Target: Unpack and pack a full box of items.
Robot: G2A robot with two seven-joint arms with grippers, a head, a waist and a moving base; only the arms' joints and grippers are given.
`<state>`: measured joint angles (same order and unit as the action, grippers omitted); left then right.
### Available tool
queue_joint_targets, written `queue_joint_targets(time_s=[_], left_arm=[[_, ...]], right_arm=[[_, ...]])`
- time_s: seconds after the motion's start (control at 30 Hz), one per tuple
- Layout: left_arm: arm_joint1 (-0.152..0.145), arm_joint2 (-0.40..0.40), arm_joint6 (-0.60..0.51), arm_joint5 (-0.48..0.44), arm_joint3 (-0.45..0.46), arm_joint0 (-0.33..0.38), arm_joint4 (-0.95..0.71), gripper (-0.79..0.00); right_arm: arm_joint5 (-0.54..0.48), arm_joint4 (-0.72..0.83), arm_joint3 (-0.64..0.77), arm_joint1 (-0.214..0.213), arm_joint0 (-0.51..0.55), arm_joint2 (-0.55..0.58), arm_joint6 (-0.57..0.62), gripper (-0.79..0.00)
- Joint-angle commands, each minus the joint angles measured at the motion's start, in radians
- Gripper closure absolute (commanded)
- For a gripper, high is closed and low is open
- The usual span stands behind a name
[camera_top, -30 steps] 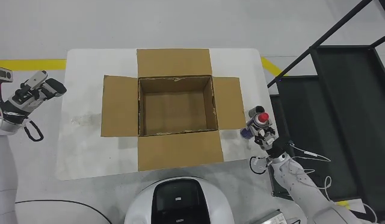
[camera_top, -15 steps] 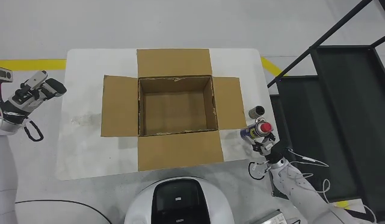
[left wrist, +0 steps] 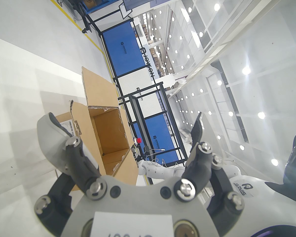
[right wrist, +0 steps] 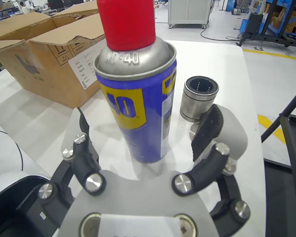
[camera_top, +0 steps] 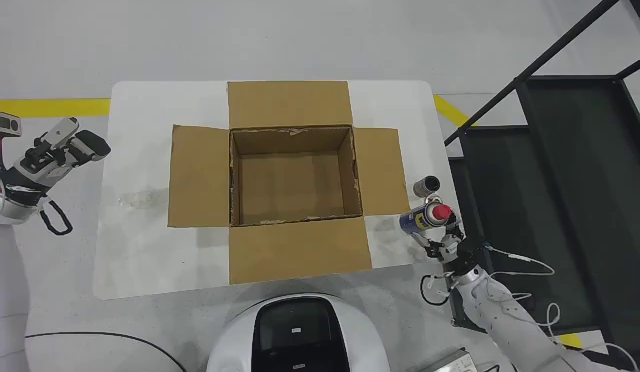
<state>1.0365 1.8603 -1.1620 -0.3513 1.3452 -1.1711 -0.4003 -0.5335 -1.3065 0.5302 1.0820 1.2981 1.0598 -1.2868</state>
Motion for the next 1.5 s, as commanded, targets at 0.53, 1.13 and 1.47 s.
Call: queue_joint_targets(time_s=[0.53,1.13,1.47], left_arm=[[0.0,0.0,0.0,0.0,0.0,0.0,0.0,-0.785],[0.0,0.0,0.0,0.0,0.0,0.0,0.0,-0.785],[0.0,0.0,0.0,0.0,0.0,0.0,0.0,-0.785]], right_arm=[[-0.026,-0.017,0.024,-0.003,-0.013,-0.014,0.026,0.0],[0.048,-0.146,0.686,-0.199,0.362,0.378,0.087,0.0],[-0.117,-0.182,1.218,-0.239,0.455,0.568,0.632,0.0]])
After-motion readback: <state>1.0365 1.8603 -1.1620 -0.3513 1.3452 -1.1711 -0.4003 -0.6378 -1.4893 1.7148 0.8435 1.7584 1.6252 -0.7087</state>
